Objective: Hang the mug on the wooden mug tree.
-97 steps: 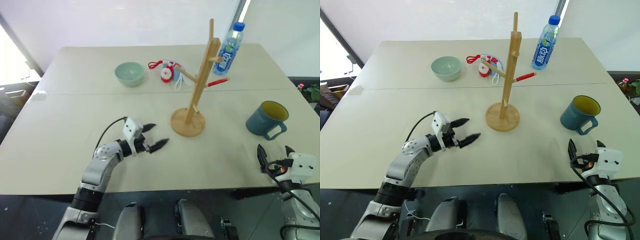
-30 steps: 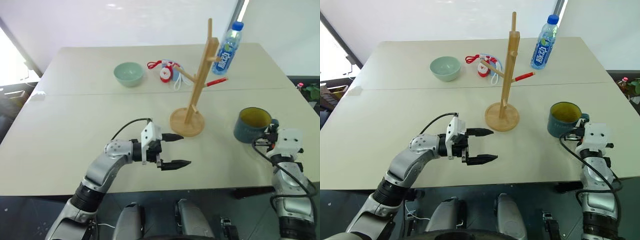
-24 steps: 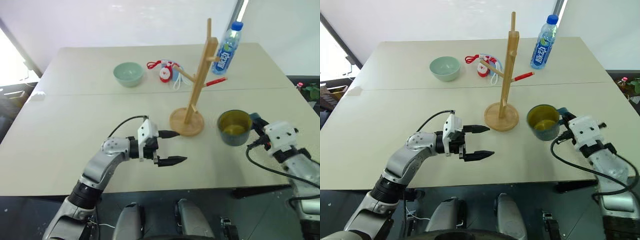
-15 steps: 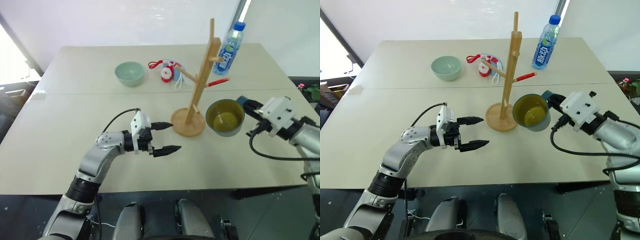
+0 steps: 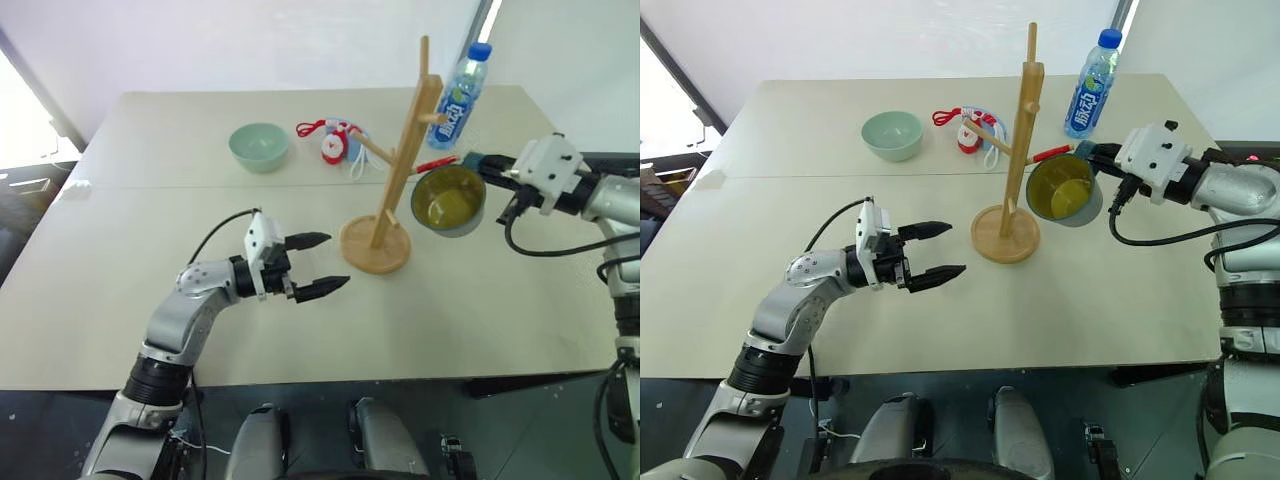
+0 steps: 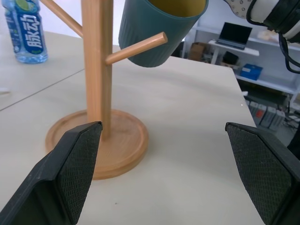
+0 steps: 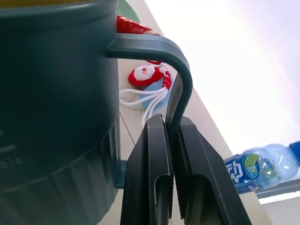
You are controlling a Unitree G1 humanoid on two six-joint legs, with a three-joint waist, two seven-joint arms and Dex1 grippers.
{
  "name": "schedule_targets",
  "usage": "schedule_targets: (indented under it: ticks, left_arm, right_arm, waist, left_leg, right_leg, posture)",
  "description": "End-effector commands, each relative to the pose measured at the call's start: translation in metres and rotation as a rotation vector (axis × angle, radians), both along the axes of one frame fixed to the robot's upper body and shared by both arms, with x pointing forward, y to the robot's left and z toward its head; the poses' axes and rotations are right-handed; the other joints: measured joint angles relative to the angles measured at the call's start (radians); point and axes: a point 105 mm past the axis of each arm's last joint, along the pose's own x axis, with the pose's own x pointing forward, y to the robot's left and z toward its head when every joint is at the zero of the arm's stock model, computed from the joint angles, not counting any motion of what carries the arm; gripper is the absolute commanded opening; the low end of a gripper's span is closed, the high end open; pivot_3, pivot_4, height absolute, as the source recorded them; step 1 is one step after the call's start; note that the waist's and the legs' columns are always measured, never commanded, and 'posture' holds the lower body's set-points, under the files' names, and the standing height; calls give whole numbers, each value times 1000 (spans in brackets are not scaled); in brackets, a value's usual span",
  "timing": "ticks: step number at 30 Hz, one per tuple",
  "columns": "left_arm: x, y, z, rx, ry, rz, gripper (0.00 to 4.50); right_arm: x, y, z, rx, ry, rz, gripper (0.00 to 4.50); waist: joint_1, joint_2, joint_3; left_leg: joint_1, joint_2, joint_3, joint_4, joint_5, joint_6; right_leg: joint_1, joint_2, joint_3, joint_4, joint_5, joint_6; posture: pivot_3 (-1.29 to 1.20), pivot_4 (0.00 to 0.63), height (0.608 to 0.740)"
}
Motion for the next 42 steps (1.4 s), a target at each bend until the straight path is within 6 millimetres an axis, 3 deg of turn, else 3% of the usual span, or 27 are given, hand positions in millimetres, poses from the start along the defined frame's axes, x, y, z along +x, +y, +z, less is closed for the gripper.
schedule_targets:
  ticks: [1, 10, 29, 32, 36, 42]
  left_arm:
    - [0, 9, 27, -52, -86, 18, 4500]
    - [3, 17, 59, -106, -126, 1, 4500]
    - [-5, 7, 59, -90, -129, -33, 4500]
    - [-6, 6, 59, -91, -128, -35, 4500]
    - [-6, 6, 60, -91, -128, -34, 4500]
    - [-2, 9, 57, -83, -124, 2, 4500]
  right_arm:
    - [0, 6, 19, -16, -64, 38, 13]
    - [5, 10, 20, -40, -33, 73, 13]
    - [16, 20, 19, -84, 50, 132, 13]
    - [17, 22, 22, -78, 43, 136, 1030]
    - [18, 22, 30, -103, -21, 127, 3051]
    - [12, 5, 51, -100, -107, 53, 3051]
  waist:
    - [0, 0, 0]
    - [0, 0, 0]
    - [-1, 1, 0]
    - [-1, 1, 0]
    - [-1, 1, 0]
    - [1, 1, 0]
  left_leg:
    - [0, 0, 0, 0, 0, 0]
    - [0, 0, 0, 0, 0, 0]
    - [0, 0, 0, 0, 0, 0]
    - [0, 1, 0, 0, 0, 0]
    - [0, 0, 0, 0, 0, 0]
    - [0, 0, 0, 0, 0, 0]
  right_leg:
    - [0, 0, 0, 0, 0, 0]
    - [0, -1, 0, 0, 0, 0]
    - [0, -2, 0, 0, 0, 0]
    - [0, -2, 0, 0, 0, 0]
    - [0, -2, 0, 1, 0, 0]
    - [0, -2, 0, 1, 0, 0]
  posture:
    - [0, 150, 740]
    - [0, 150, 740]
    - [0, 150, 740]
    - [0, 150, 740]
    - [0, 150, 740]
    - [0, 150, 740]
